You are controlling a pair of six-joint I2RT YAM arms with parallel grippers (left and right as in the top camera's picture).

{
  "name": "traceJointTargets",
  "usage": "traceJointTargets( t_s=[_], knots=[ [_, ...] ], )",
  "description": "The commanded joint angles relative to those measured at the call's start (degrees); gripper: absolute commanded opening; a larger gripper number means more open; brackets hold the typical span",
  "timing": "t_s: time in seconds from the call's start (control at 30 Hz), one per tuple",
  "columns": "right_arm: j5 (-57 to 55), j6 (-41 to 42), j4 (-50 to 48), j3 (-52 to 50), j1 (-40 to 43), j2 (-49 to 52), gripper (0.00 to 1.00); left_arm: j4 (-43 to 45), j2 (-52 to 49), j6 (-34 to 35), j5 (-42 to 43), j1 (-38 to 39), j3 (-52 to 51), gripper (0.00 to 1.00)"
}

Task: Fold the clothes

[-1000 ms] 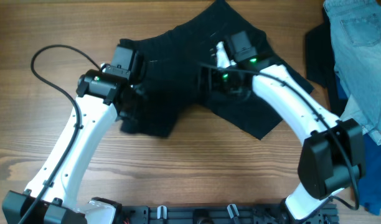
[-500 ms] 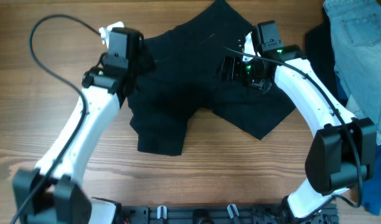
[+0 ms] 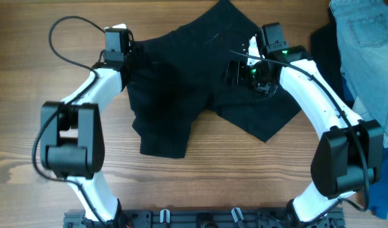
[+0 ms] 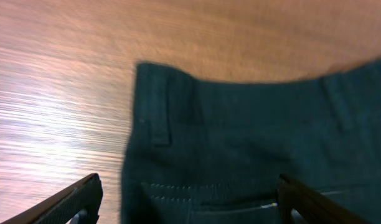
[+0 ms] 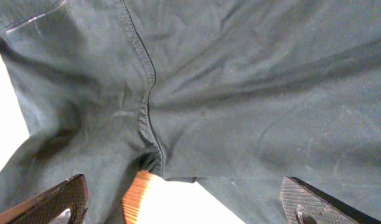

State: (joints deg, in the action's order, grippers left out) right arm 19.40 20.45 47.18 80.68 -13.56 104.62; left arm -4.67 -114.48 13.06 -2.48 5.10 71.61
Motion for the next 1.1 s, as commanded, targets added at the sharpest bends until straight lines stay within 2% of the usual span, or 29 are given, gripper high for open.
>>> traceJointTargets(
  t_s=[0.0, 0.13, 0.23, 0.27, 0.3, 0.33, 0.4, 0.43, 0.47, 0.57, 0.83, 0.93, 1.07],
  knots=[
    [-0.6, -0.9, 0.5, -0.6, -0.1, -0.2, 1.00, 2.5, -4.9, -2.4, 3.6, -0.4, 0.0, 0.90],
    [-0.6, -0.9, 0.5, -0.6, -0.1, -0.2, 1.00, 4.5, -7.7, -2.4, 3.5, -0.4, 0.0, 0.89],
    [-0.6, -0.9, 0.9, -0.6, -0.1, -0.2, 1.00, 4.3, -8.6, -2.4, 3.5, -0.5, 0.0, 0.76],
    [-0.6, -0.9, 1.1, -0.6, -0.1, -0.2, 1.00, 4.2, -8.6, -2.3, 3.4, -0.7, 0.0, 0.68],
    [-0.6, -0.8, 1.4, -0.6, -0.1, -0.2, 1.00, 3.5, -8.7, -1.7, 3.3, -1.2, 0.0, 0.51],
    [-0.6, -0.8, 1.5, -0.6, -0.1, -0.2, 1.00, 2.5, -8.7, -0.3, 3.2, -1.7, 0.0, 0.45],
    [-0.6, -0.8, 1.6, -0.6, -0.1, -0.2, 0.99, -0.3, -8.7, 2.6, 3.0, -2.7, 0.0, 0.17],
    [-0.6, -0.8, 1.7, -0.6, -0.1, -0.2, 0.99, -2.6, -8.7, 4.5, 2.8, -3.4, 0.0, 0.07],
    [-0.6, -0.8, 1.7, -0.6, -0.1, -0.2, 0.99, -5.0, -9.0, 6.3, 2.6, -4.2, 0.0, 0.04],
    [-0.6, -0.8, 1.6, -0.6, -0.1, -0.2, 1.00, -13.9, -9.4, 10.4, 1.7, -8.1, 0.0, 0.04],
    [-0.6, -0.8, -0.2, -0.6, -0.1, -0.2, 1.00, -37.7, -9.4, 13.4, 1.0, -22.9, 0.0, 0.04],
    [-1.3, -1.0, -2.1, -0.6, -0.1, -0.2, 1.00, -42.4, -9.4, 13.4, 0.9, -27.9, -0.5, 0.04],
    [-7.4, -0.7, -4.9, -0.6, -0.1, -0.2, 0.99, -41.1, -9.4, 12.8, 0.9, -33.2, -6.4, 0.04]
  ],
)
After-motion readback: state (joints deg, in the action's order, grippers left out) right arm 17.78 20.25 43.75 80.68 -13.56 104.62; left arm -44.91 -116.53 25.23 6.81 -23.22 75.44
